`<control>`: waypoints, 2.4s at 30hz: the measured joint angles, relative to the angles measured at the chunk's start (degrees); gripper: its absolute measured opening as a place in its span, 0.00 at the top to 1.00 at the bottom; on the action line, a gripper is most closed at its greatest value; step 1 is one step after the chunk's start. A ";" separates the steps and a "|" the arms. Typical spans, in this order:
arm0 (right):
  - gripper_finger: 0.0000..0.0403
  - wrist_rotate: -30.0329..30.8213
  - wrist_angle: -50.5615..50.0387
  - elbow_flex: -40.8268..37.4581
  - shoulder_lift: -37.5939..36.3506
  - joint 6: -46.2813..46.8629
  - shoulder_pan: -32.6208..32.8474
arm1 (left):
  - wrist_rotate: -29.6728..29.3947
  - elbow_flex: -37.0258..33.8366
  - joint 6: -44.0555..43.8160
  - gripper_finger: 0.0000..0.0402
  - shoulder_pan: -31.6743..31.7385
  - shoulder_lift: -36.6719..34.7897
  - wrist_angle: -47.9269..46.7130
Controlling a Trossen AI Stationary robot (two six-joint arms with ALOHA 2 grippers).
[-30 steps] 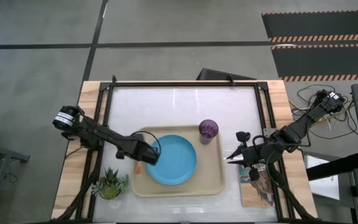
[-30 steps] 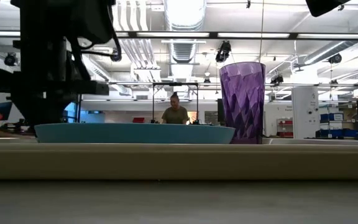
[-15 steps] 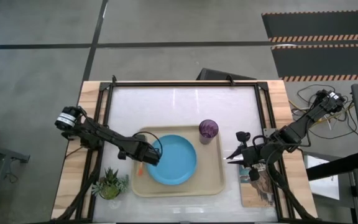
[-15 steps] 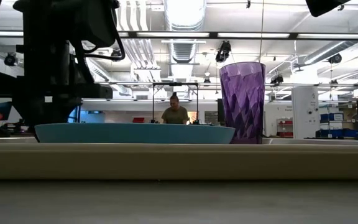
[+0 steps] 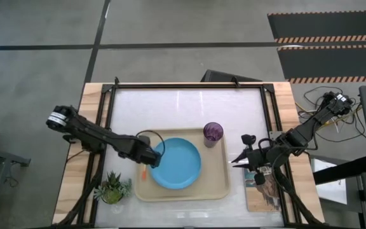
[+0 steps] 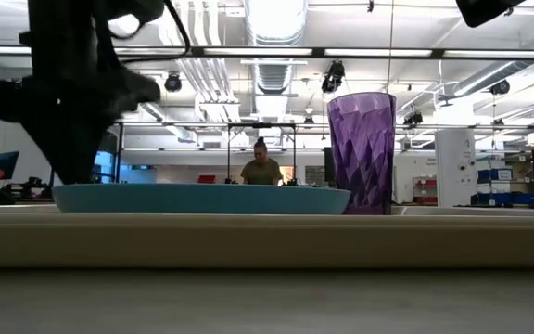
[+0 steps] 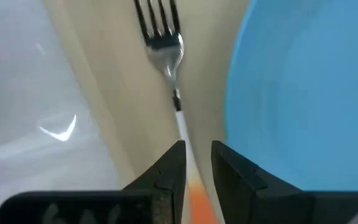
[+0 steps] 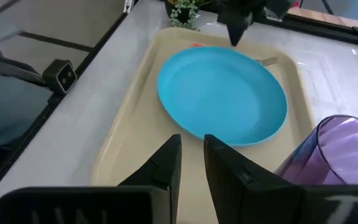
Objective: Pick and place plate/cup/fork/spoon on tray
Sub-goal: Put the black spoon on the white tray to the right side of the blue plate
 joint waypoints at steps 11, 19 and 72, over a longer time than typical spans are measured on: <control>0.85 0.62 0.95 -2.94 3.18 18.70 -0.03 | -17.09 0.57 21.24 0.85 0.11 -16.58 0.01; 0.85 0.57 1.00 -2.95 5.72 40.72 -0.79 | -42.41 -1.08 51.74 0.85 0.11 -25.24 15.78; 0.56 -13.29 -34.88 -6.67 14.33 105.12 -24.96 | -61.78 -9.53 83.04 0.85 0.13 -38.90 18.28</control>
